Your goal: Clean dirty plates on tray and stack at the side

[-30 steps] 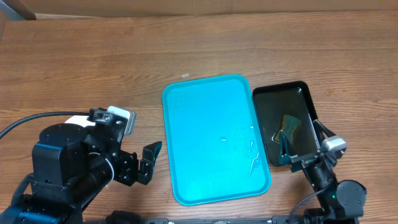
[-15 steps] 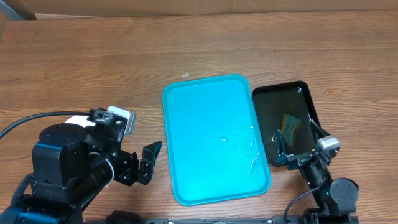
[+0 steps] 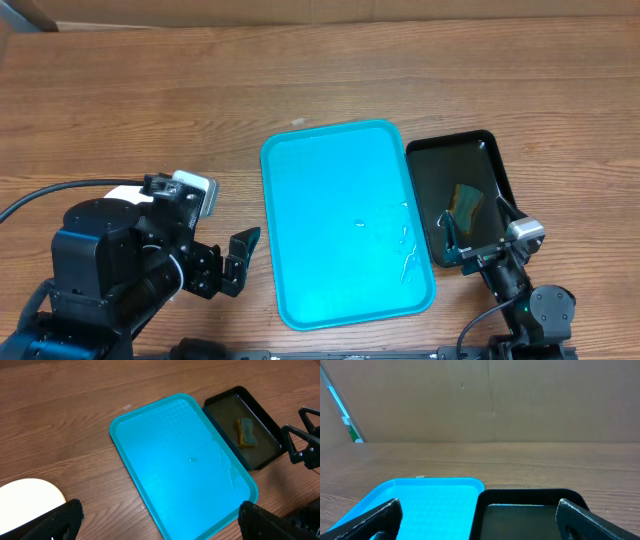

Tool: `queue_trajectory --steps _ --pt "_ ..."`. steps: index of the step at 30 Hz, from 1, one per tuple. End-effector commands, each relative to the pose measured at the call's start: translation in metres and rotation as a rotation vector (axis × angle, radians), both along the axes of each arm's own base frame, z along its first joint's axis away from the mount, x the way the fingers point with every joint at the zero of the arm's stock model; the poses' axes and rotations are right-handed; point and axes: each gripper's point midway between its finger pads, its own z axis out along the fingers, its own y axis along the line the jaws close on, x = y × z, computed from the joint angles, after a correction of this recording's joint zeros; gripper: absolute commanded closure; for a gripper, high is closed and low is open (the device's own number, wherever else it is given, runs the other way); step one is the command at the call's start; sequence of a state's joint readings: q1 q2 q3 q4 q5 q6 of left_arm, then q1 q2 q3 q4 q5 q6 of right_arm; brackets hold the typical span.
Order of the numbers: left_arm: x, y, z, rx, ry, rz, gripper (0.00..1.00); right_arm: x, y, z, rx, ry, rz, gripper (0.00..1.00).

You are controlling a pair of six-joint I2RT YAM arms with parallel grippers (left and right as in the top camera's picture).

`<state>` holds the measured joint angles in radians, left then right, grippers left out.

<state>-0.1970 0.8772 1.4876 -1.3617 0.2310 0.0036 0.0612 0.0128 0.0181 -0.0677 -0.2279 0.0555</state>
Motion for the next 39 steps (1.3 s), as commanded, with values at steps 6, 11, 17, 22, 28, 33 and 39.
queue_trajectory --steps 6,11,17,22,28,33,39 --pt "0.004 0.005 0.009 0.029 -0.061 0.010 0.00 0.001 -0.002 -0.002 -0.003 -0.004 -0.011 0.00" --pt "0.038 0.032 0.021 -0.060 -0.297 0.203 0.00 0.001 -0.002 -0.002 -0.003 -0.004 -0.011 0.00" --pt "0.032 0.058 -0.021 -0.173 -0.462 0.394 0.00 0.001 -0.002 -0.002 -0.003 -0.004 -0.011 0.00" --pt "0.026 0.076 -0.056 -0.168 -0.591 0.483 0.00 0.001 -0.002 -0.002 -0.003 -0.004 -0.011 0.00" --pt "0.035 0.077 -0.103 -0.187 -0.686 0.478 0.00 0.001 -0.002 -0.002 -0.003 -0.004 -0.011 0.00" --pt "0.051 0.077 -0.131 -0.191 -0.696 0.471 0.00 0.001 -0.002 -0.002 -0.003 -0.004 -0.011 0.00" --pt "0.063 0.077 -0.165 -0.193 -0.700 0.471 0.00 0.001 -0.002 -0.002 -0.003 -0.004 -0.011 0.00"
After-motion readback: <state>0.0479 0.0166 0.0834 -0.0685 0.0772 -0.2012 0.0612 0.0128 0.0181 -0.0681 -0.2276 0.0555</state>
